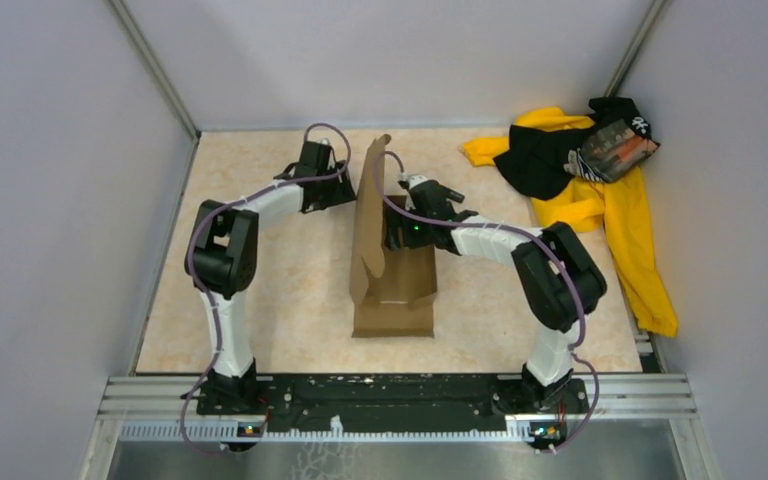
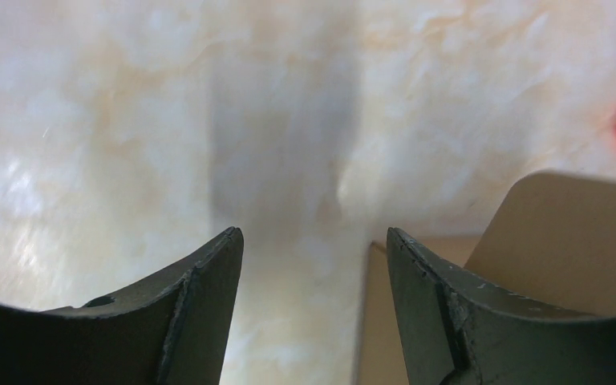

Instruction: Fold the paper box

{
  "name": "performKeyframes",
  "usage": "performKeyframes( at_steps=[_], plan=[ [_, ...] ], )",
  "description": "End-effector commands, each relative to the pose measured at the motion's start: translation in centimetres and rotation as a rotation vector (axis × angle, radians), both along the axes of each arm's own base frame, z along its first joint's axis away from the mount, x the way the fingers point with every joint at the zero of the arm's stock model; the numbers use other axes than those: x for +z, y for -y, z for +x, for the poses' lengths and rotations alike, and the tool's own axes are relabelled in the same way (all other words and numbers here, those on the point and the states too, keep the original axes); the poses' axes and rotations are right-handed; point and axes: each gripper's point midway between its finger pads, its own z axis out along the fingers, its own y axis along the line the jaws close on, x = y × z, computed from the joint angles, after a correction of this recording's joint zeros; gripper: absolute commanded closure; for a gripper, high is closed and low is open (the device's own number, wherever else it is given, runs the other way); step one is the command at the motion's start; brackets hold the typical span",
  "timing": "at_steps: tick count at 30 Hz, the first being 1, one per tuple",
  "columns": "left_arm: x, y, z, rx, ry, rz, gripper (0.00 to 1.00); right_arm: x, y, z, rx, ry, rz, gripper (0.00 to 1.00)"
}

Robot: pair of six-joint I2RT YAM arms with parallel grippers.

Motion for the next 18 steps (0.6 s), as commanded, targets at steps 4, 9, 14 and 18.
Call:
performKeyframes(
  at_steps=[4, 9, 14, 18],
  plan=[
    [2.6, 6.2, 3.9, -0.141, 0.081, -0.118, 0.28, 5.0, 5.4, -1.4, -0.141, 0.095, 0.062, 0.29],
    [3.4, 13.5, 3.9, -0.305, 0.117, -0.181, 0.27, 7.3, 6.9, -3.2, -0.143, 0.141, 0.082, 0.29],
    [5.0, 16.5, 3.2, -0.387, 0.155, -0.204, 0.24, 9.9, 8.3, -4.9, -0.144, 0.197, 0.125, 0.29],
    [6.6, 9.8, 2.5, -0.231, 0.159, -0.152, 0.21, 11.2, 7.9, -6.1, -0.094, 0.209, 0.165, 0.29]
  ],
)
